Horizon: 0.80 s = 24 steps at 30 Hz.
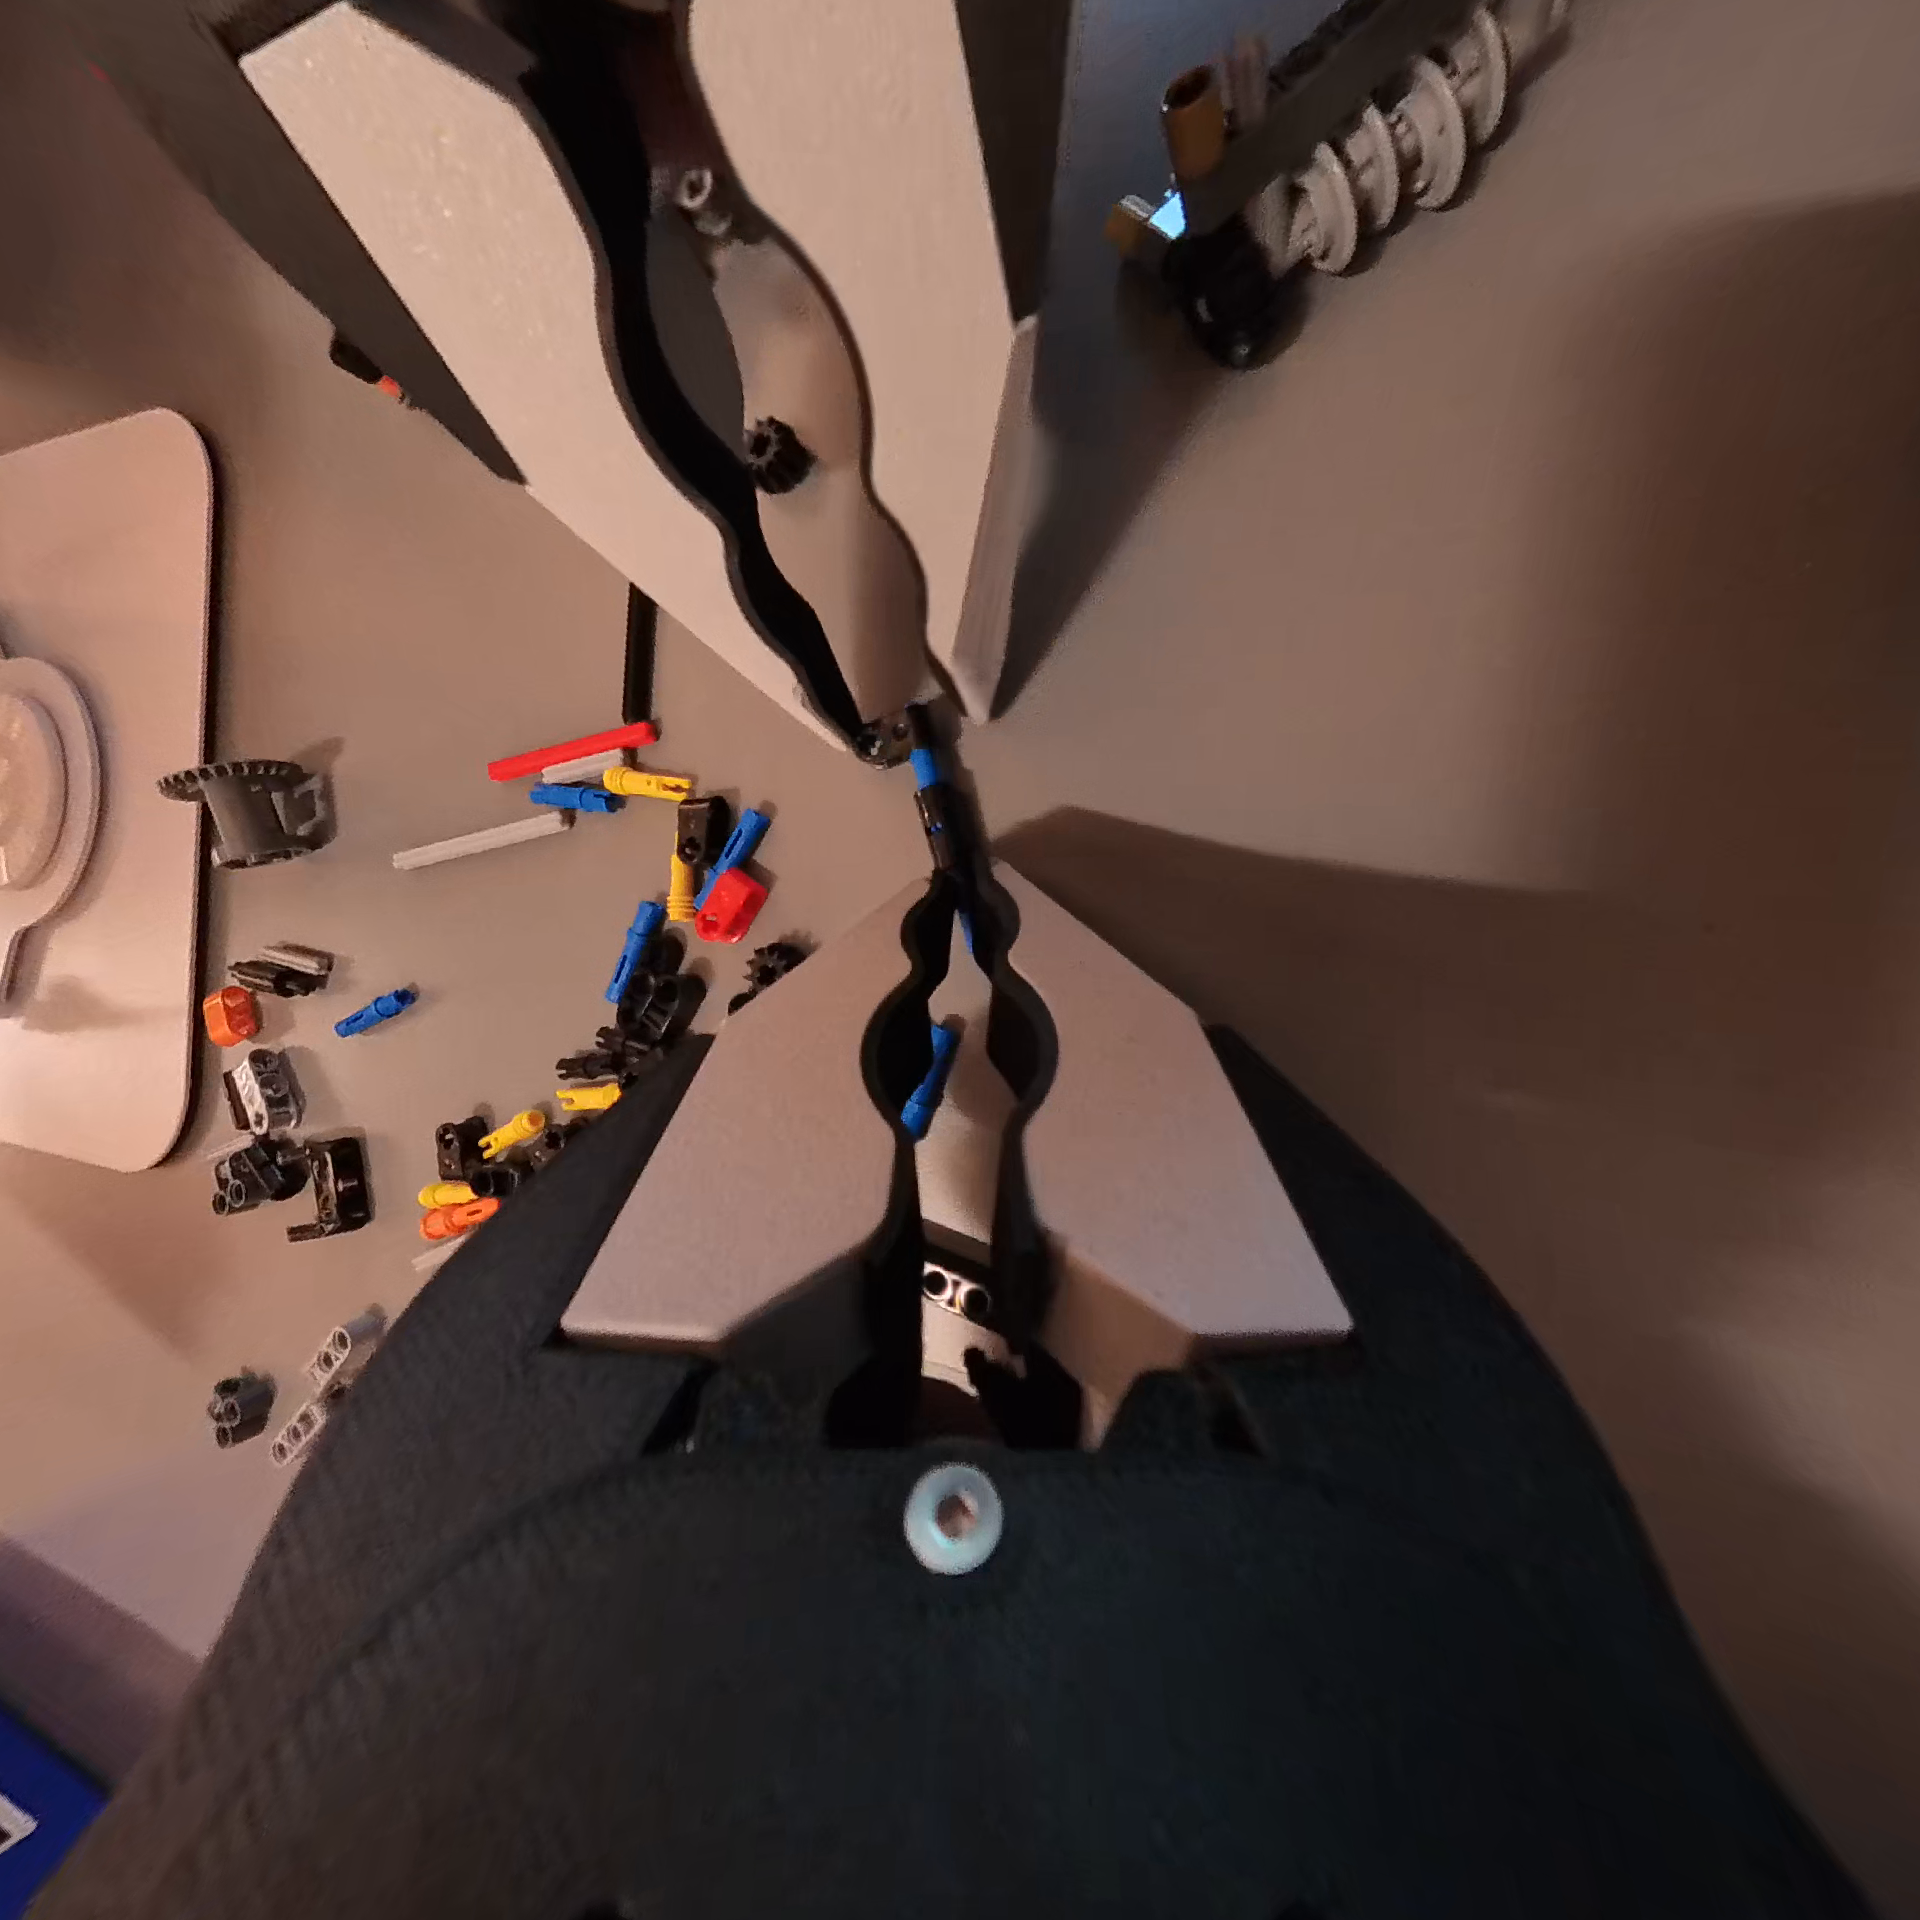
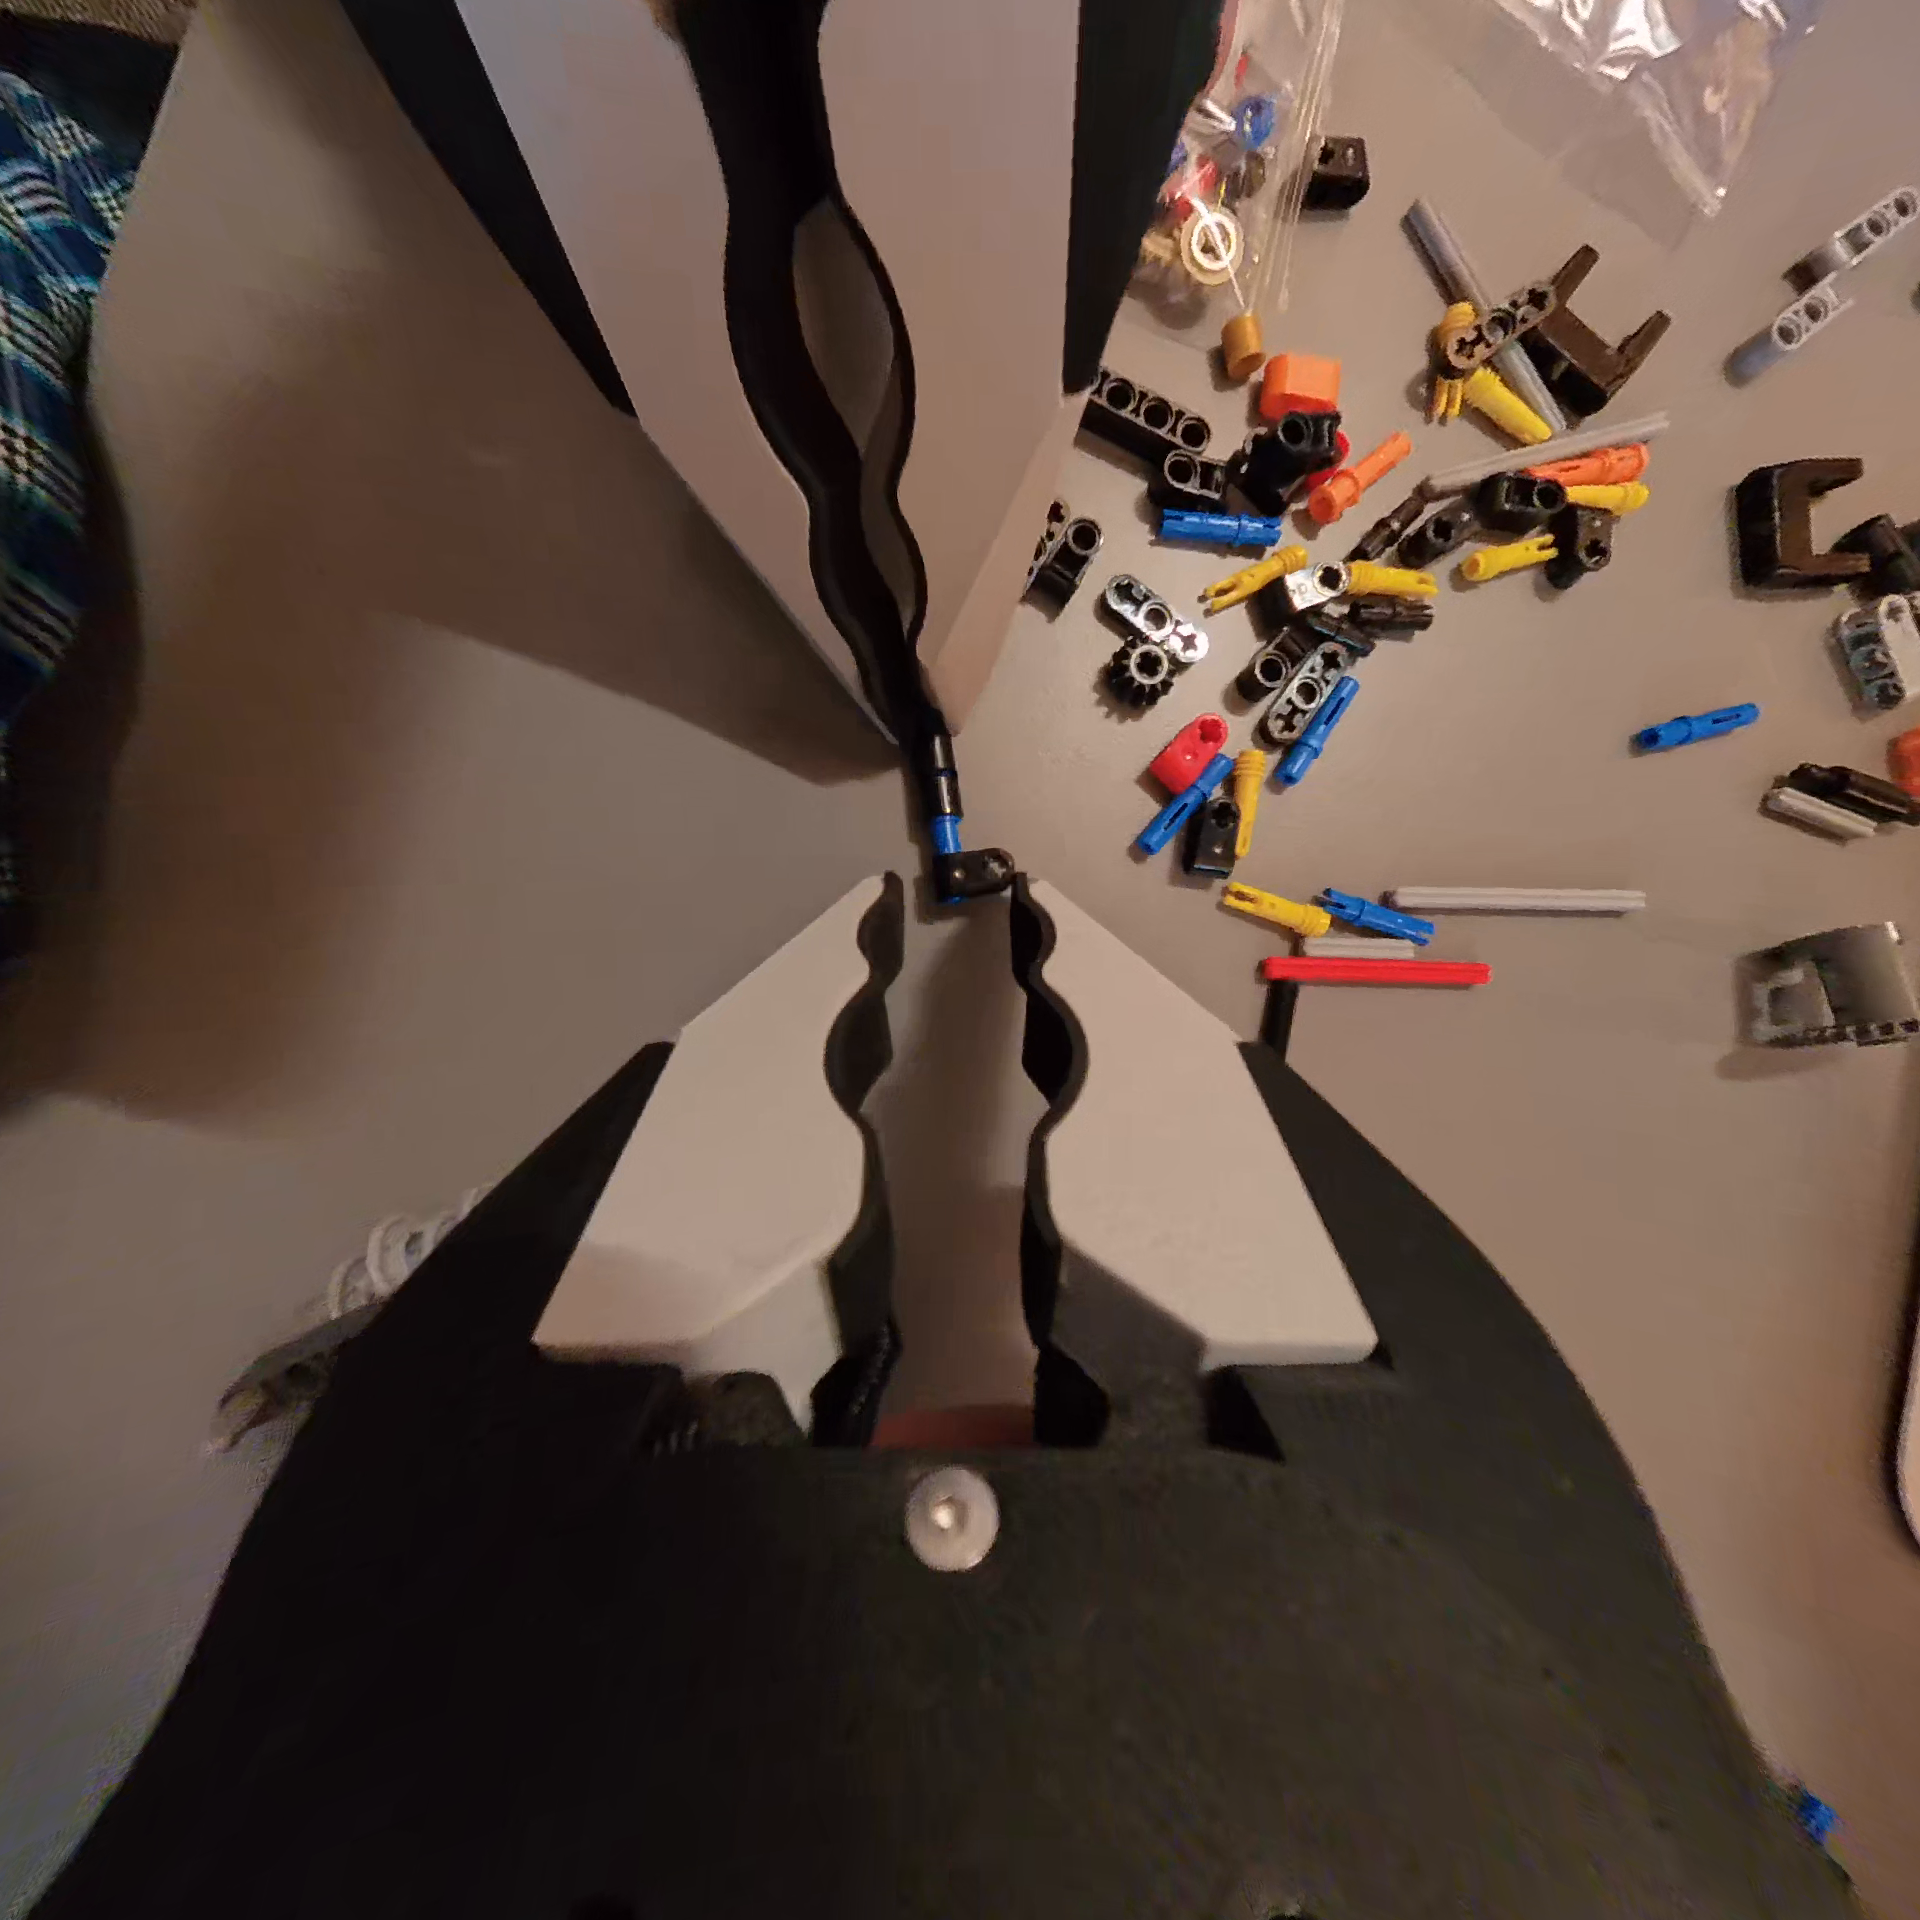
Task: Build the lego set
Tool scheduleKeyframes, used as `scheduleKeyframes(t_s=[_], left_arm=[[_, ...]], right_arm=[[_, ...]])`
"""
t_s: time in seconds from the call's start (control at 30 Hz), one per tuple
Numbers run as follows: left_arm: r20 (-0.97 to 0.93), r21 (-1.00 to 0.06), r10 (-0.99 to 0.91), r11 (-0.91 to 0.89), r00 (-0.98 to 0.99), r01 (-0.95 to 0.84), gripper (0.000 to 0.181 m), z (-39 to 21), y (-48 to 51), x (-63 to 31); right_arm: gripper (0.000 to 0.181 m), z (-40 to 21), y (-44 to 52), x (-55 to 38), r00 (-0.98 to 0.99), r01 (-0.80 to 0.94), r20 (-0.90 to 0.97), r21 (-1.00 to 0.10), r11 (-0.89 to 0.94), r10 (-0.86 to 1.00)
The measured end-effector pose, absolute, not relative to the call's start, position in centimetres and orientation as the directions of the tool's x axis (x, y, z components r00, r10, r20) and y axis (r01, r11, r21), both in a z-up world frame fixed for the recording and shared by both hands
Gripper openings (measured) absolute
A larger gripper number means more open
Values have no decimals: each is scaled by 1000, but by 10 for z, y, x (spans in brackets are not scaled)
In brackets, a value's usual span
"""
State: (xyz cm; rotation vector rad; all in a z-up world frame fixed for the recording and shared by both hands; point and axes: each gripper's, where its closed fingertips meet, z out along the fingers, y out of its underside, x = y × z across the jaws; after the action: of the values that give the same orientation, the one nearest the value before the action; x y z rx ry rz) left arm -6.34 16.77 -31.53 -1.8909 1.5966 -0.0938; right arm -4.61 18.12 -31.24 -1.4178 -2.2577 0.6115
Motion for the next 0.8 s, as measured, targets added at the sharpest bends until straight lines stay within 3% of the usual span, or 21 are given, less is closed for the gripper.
scheduleKeyframes(t_s=[0.33,0.8], left_arm=[[-331,-519,-908,-52,257,-853,1,-315,168,-63],[-338,-530,-893,-81,298,-844,0,-316,168,-61]], right_arm=[[10,-315,184,-47,-451,718,95,-553,423,888],[3,-315,185,-50,-359,753,89,-560,345,929]])
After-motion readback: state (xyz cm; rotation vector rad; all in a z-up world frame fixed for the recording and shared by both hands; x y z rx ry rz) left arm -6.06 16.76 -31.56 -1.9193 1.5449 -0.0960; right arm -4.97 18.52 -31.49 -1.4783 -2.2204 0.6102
